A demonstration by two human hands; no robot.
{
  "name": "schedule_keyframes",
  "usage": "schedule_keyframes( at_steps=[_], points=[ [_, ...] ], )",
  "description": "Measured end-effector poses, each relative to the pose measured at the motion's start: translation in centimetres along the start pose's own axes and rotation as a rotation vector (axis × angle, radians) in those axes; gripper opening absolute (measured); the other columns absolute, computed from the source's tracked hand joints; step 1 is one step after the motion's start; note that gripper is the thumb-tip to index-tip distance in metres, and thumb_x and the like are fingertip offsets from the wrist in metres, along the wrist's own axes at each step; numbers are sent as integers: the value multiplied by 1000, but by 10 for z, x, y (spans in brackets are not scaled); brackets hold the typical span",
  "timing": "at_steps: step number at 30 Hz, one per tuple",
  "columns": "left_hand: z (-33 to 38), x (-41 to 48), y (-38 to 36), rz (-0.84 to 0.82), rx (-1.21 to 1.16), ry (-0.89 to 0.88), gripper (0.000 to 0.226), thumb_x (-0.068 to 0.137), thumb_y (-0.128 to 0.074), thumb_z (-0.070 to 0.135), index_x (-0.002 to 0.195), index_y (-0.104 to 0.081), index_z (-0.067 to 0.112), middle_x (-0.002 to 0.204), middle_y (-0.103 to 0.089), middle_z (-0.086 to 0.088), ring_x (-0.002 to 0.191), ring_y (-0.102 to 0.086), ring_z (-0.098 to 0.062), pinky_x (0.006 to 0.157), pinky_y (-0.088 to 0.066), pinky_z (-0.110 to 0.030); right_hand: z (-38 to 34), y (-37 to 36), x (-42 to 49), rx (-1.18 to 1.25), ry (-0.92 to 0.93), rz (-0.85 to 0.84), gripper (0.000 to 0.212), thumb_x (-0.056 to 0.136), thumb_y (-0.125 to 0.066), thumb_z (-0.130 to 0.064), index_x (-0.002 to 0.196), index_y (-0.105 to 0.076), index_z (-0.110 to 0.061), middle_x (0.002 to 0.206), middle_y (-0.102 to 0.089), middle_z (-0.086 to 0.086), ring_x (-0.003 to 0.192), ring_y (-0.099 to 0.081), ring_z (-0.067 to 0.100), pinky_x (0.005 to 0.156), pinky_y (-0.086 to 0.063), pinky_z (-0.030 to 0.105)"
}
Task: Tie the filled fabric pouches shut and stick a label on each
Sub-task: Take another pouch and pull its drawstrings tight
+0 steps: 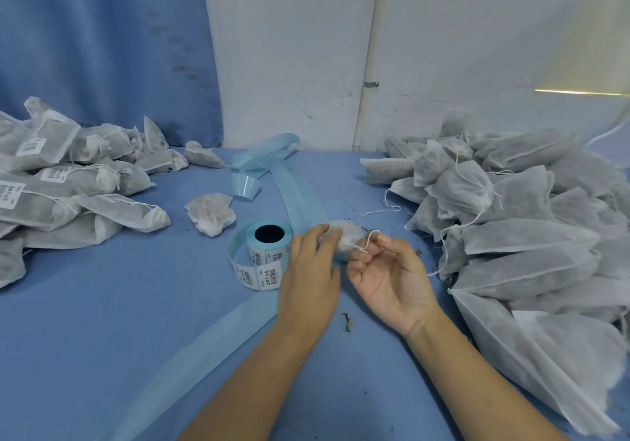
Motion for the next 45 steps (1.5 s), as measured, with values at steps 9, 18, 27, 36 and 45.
schedule_keyframes(
  at_steps=[9,18,27,36,45],
  points=[
    [-6,9,28,207,-533,150,29,92,-54,6,108,-55,30,108,-59,17,103,-53,5,86,-38,-6,-1,4,0,-21,-14,50,34,45,-90,-14,65,-63,-13,65,-53,-3,51,-50,8,49,-48,20],
    [-18,6,58,514,-759,288,32,97,-45,3,92,-47,35,83,-60,25,72,-54,7,65,-39,-6,-13,20,-2,-485,192,282,10,79,-65,-10,74,-60,-16,69,-62,-9,66,-58,5,69,-48,18],
    [-41,18,41,414,-1075,467,32,92,-47,-4,86,-61,25,76,-63,14,73,-58,-6,72,-47,-28,-11,24,-1,-563,243,335,8,75,-72,-16,82,-69,-13,83,-71,-2,79,-65,8,77,-51,19],
    [-27,17,5,138,-1411,482,60,66,-59,9,122,-44,22,91,-69,1,85,-66,-11,78,-54,-28,-19,20,-2,-478,311,337,9,87,-64,-8,81,-70,-10,86,-74,1,77,-66,7,68,-51,15],
    [-33,13,11,213,-1113,469,24,82,-73,19,102,-59,17,92,-71,2,87,-69,-13,73,-54,-22,-18,21,-3,-641,321,382,4,84,-69,-11,81,-68,-13,81,-70,-1,78,-64,12,81,-51,28]
  ],
)
Point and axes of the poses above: each hand's wrist, its own x-axis towards the middle knuckle, its own y-axis out of the back of the hand, z = x × y, the point moved 9 cm from there along x, towards the middle knuckle
